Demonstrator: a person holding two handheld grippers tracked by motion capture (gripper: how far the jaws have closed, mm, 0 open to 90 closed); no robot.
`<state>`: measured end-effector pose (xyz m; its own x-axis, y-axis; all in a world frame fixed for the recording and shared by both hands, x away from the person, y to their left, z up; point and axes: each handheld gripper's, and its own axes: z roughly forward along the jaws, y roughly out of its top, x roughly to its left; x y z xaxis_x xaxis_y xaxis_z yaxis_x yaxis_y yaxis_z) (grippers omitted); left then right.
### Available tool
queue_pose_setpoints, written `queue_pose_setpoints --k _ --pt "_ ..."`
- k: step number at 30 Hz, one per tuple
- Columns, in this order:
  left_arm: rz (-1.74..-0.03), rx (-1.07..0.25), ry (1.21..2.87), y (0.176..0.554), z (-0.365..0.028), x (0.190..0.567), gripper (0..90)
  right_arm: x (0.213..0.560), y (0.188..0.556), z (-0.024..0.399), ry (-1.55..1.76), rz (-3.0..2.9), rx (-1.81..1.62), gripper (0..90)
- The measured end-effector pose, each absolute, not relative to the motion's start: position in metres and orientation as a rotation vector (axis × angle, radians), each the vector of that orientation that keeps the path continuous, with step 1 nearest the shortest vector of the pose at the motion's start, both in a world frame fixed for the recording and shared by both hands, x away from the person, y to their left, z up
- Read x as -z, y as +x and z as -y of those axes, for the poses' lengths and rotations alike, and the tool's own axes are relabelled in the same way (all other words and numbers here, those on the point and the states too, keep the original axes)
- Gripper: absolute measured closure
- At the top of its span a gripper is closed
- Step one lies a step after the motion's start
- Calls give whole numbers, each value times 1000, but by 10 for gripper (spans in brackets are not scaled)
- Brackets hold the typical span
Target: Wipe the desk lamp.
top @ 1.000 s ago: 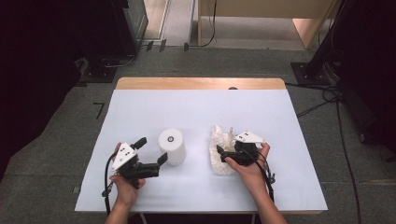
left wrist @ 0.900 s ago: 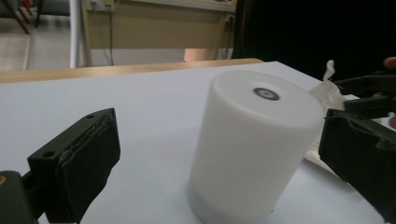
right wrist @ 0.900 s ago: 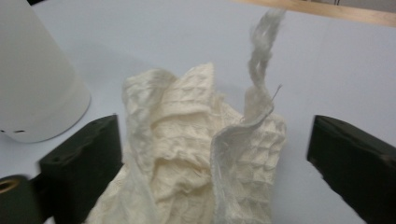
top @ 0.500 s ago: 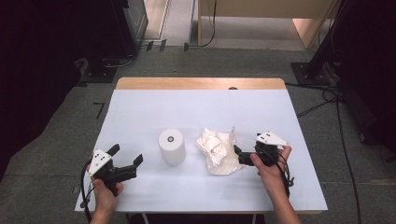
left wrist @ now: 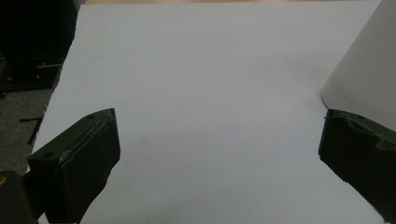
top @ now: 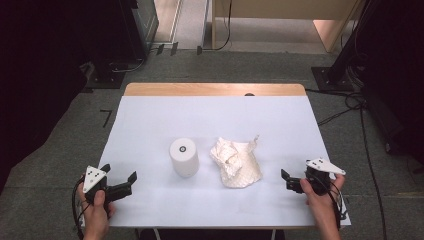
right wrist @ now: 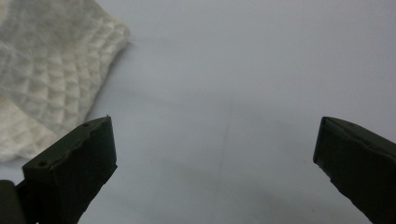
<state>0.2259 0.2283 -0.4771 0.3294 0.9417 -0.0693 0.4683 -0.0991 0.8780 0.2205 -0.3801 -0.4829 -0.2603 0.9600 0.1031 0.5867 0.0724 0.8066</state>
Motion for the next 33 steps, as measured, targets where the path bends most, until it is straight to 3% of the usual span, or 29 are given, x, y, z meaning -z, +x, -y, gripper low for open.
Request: queue_pose_setpoints --k 10,18,23,30,33 --pt "-1342 -662 1894 239 -223 489 0 498 200 422 1615 -1862 -969 0" --pt "-1383 -643 2022 246 -213 496 0 503 205 417 1632 -1919 -814 0" --pt "-1367 -660 1980 244 -215 495 0 504 204 416 1620 -1917 -810 0" --pt "-1288 -724 1756 230 -227 486 0 496 192 417 1444 -1759 -1016 0" --pt "-1283 -741 1755 231 -225 487 0 497 193 416 1450 -1757 -993 0"
